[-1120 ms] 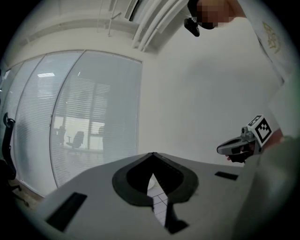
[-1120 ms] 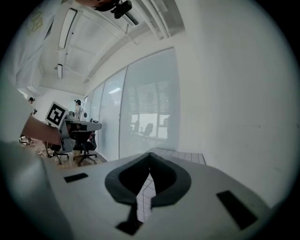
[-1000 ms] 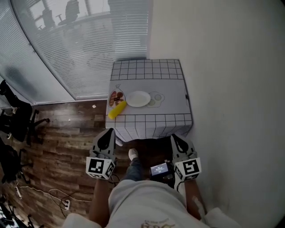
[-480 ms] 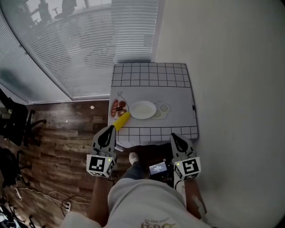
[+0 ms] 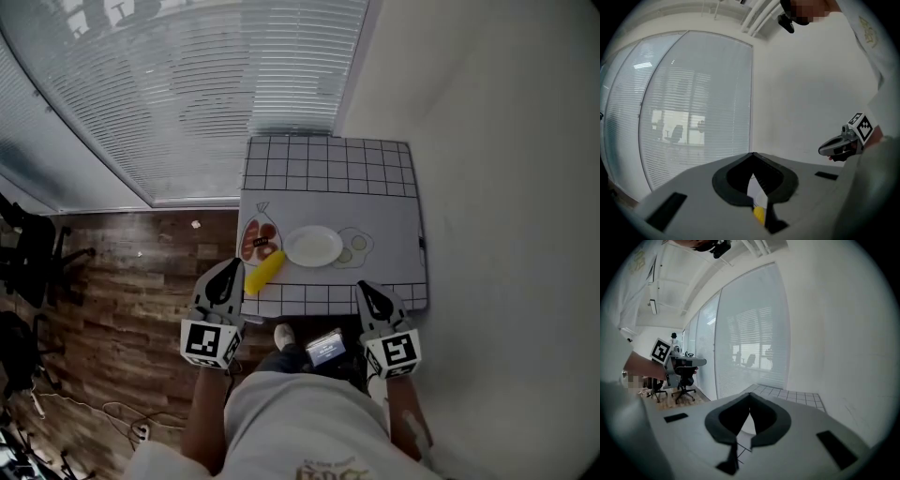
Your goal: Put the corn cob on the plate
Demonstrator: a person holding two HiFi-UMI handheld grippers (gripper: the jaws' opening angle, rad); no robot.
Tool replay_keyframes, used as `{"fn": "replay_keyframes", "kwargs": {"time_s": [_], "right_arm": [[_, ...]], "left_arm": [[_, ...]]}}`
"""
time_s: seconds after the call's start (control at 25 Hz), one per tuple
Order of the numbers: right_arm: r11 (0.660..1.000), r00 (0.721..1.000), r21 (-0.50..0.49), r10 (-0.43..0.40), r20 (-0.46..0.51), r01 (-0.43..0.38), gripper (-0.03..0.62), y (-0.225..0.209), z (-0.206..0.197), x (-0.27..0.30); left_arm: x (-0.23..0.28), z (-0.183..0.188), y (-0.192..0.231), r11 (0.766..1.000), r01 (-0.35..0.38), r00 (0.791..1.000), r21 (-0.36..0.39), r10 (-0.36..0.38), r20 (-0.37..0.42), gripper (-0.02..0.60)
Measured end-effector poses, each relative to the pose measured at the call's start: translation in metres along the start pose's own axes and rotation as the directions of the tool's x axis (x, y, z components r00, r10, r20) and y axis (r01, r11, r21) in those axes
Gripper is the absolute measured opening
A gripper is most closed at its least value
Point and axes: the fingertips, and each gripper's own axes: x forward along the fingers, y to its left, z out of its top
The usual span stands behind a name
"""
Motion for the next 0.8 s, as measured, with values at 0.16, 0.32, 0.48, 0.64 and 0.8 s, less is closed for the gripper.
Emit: {"fn": "replay_keyframes", "kwargs": {"time_s": [0.16,0.32,0.48,0.64,0.8], "right_arm": [[1.0,1.0,0.007,0.012,-0.005,-0.012,0.006,0.003,0.002,0.005],[0.999,0.999,0.009,0.033,0.004,-0.033,0.006,0.005,0.005,0.007],[0.998,0.999,0.024,0.051,0.012,-0.051,0.006,0.006,0.009,0.009],[0.994,0.996,0.067,0.079,0.04,-0.082,0.006,0.007,0.016,0.015],[0.989,0.994,0.1,0.101,0.048,-0.105,0.006,0.006,0.029,0.023]], "left_arm": [[0.008,-0.005,0.002,1.0,0.014,1.0,0.002,-0.014,-0.01,0.007],[0.016,-0.012,0.003,1.0,0.016,1.0,-0.002,-0.016,-0.022,0.008],[0.015,-0.012,0.0,1.0,0.021,0.999,-0.001,-0.021,-0.026,0.007],[0.013,-0.013,0.005,1.0,0.006,1.0,0.008,-0.006,-0.025,0.006],[0.009,-0.014,0.015,0.999,-0.036,0.999,0.008,0.036,-0.037,0.008]]}}
